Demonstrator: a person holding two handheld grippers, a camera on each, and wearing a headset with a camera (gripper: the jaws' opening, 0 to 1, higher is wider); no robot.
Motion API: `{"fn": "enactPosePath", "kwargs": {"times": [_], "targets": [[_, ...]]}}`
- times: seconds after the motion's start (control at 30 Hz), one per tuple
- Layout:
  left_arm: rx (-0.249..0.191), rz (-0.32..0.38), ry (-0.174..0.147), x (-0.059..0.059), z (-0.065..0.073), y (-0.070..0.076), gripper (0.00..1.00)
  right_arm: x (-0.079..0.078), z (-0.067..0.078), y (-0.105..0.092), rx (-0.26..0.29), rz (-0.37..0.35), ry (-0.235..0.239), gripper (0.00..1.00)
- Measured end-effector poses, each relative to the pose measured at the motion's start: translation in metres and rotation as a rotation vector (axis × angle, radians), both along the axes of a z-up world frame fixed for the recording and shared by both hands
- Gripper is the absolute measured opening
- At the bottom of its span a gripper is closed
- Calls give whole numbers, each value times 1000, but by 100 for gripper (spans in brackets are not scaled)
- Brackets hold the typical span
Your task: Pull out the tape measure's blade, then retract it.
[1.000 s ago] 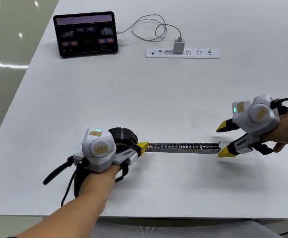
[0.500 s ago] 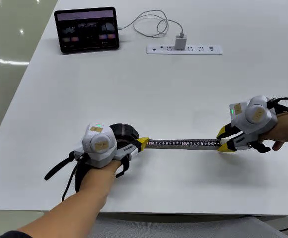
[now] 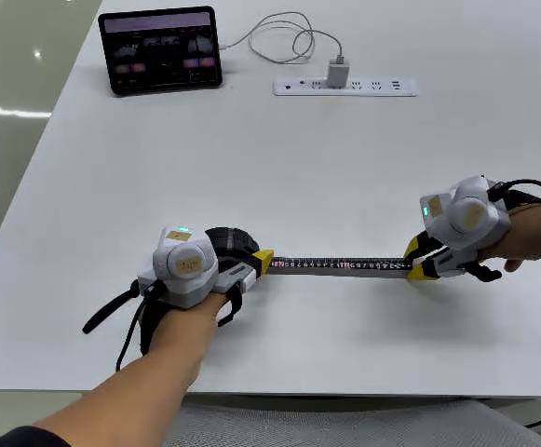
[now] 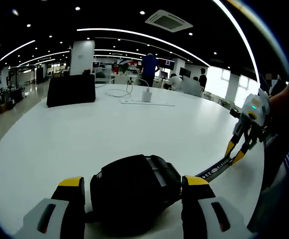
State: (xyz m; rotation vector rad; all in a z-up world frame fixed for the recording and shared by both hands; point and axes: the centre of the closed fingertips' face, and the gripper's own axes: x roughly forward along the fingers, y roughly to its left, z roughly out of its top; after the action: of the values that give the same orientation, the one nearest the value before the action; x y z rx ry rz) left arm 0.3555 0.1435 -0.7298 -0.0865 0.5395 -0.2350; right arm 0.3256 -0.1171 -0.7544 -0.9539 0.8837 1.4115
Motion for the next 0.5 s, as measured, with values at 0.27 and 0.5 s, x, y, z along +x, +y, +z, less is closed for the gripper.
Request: {"fn": "enactPosePath", "kwargs": {"times": [0.27, 0.5], "targets": [[12, 19, 23, 0, -2, 1, 72, 4, -1, 0, -33, -32, 31, 11], [-23, 66, 27, 3, 4, 2, 68, 4, -2, 0, -48, -77, 55, 11]]}}
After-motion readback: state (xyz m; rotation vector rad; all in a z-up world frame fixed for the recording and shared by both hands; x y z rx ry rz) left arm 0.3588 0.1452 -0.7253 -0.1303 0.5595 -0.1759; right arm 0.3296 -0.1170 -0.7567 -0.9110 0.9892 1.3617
